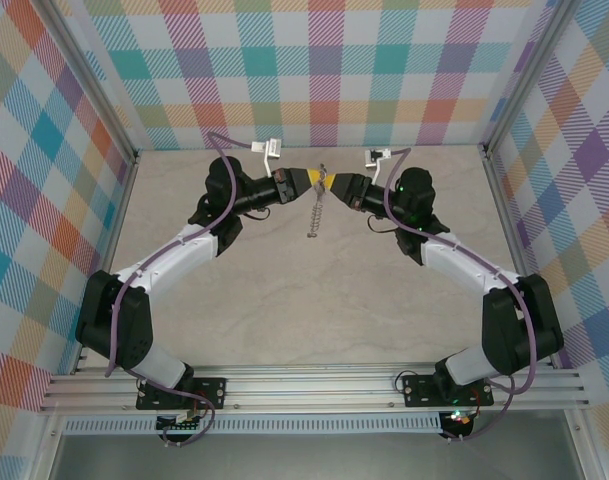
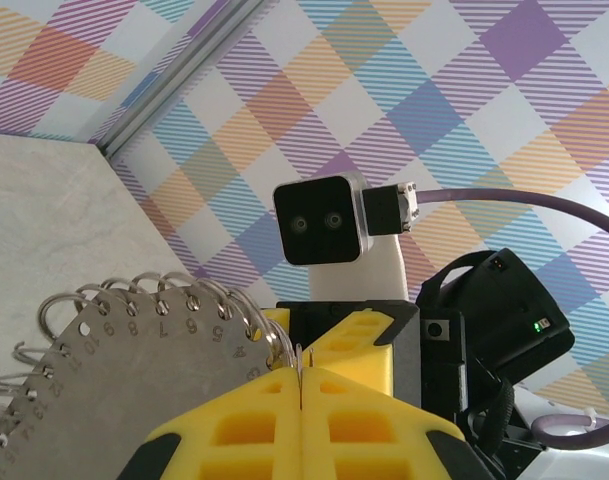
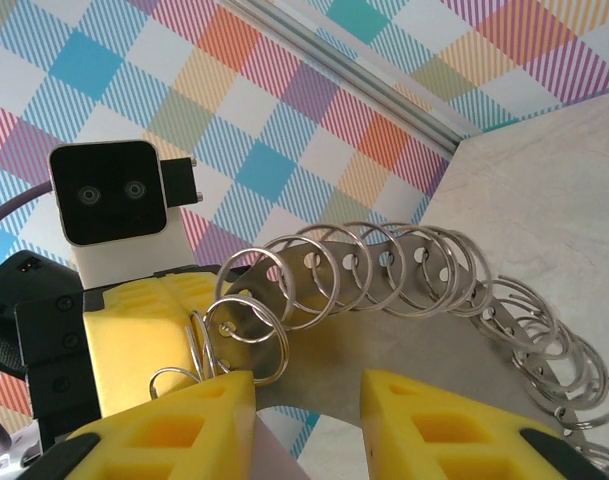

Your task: Put the keys on the keyring

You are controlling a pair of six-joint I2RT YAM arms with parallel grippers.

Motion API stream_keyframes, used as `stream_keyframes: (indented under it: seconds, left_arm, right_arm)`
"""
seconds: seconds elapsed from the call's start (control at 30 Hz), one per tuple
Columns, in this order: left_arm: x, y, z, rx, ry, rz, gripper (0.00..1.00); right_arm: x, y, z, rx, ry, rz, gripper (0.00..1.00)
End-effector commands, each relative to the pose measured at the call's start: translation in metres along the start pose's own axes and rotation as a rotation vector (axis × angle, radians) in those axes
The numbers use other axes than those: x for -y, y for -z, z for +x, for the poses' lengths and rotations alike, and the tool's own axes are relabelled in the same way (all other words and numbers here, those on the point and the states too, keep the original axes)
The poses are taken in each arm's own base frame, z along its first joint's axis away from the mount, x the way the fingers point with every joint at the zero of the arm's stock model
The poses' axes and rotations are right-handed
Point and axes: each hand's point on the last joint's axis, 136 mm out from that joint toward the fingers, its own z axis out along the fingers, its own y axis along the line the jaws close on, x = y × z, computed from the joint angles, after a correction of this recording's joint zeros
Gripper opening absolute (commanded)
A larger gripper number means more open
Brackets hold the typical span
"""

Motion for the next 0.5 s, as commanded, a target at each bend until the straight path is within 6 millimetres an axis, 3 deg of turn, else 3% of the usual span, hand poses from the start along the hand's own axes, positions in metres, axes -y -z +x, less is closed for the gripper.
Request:
stream_keyframes:
  seconds: [0.0, 0.23, 0.37, 0.47]
  left_arm:
    - [0.032, 0.003, -0.010, 0.027, -0.056, 0.077, 0.00]
    - [0.034, 0.004, -0.010, 0.028, -0.059, 0.079, 0.00]
    - [0.037, 0.006, -0.011, 0.031, -0.064, 0.081, 0.00]
    - [0.039, 0.006, -0.011, 0.031, -0.067, 0.085, 0.00]
  right_arm:
    - [-0.024, -0.003, -0.008, 0.028, 0.044, -0.085, 0.35]
    - [-0.013, 0.002, -0.009, 0.067, 0.018, -0.056, 0.36]
    - [0.004, 0.020, -0.019, 0.150, -0.008, 0.013, 0.36]
    - [0.004, 0.029, -0.024, 0.183, -0.002, 0.024, 0.37]
